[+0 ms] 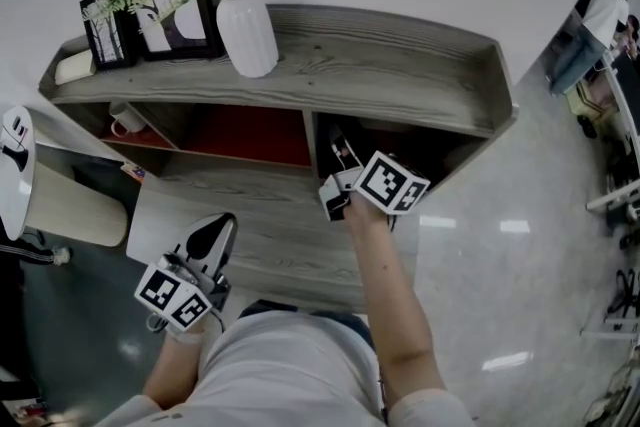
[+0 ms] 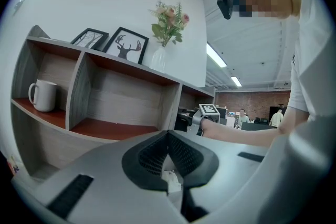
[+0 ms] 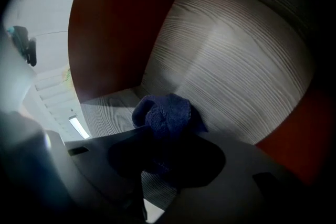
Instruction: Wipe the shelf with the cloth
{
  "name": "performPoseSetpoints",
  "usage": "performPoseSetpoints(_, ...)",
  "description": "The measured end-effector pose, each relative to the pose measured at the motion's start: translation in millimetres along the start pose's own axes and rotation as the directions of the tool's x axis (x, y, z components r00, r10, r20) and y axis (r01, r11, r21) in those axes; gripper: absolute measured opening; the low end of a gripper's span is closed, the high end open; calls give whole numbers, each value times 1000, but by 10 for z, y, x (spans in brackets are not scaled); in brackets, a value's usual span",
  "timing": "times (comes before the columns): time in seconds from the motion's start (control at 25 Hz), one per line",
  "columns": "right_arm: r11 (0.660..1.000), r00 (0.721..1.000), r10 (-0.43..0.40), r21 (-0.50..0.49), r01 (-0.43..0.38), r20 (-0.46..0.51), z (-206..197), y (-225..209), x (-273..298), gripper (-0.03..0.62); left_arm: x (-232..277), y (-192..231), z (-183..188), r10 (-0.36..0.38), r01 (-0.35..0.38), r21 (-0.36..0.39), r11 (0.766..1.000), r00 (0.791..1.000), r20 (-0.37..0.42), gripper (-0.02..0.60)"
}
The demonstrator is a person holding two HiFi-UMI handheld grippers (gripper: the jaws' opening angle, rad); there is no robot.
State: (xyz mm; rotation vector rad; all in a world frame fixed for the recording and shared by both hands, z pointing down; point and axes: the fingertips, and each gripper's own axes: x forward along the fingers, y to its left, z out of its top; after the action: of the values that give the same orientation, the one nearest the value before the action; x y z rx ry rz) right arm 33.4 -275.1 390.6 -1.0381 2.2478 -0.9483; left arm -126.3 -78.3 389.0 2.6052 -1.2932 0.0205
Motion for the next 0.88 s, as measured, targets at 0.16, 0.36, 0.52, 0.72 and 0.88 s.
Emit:
performPoseSetpoints(0.16,998,998,-60,25,61,-33,-216,-190,-95,140,16,-3,-31,-9,9,-5,1000,1000,-8,15)
performPoseSetpoints(0.36,992,992,-113,49,116,-61,-469,-323,-252,138,37,-14,-60,-28,28,-10,1000,1000,-15,15)
performPoseSetpoints(0.52,987,987,-139,69,144,-77,-637,-399,-364,138,47,-20,-80,-42,41,-13,999,999,-19,15)
performPoseSetpoints(0.72,963,958,-249,-145,228,-146,-861,-519,-513,138,51,-22,-83,-50,50,-13,999,999,-17,15)
performPoseSetpoints(0.88,853,913,-383,-432,291,-143,-844,-606,-569,140,57,-4,-73,-52,52,-14,999,999,-14,15)
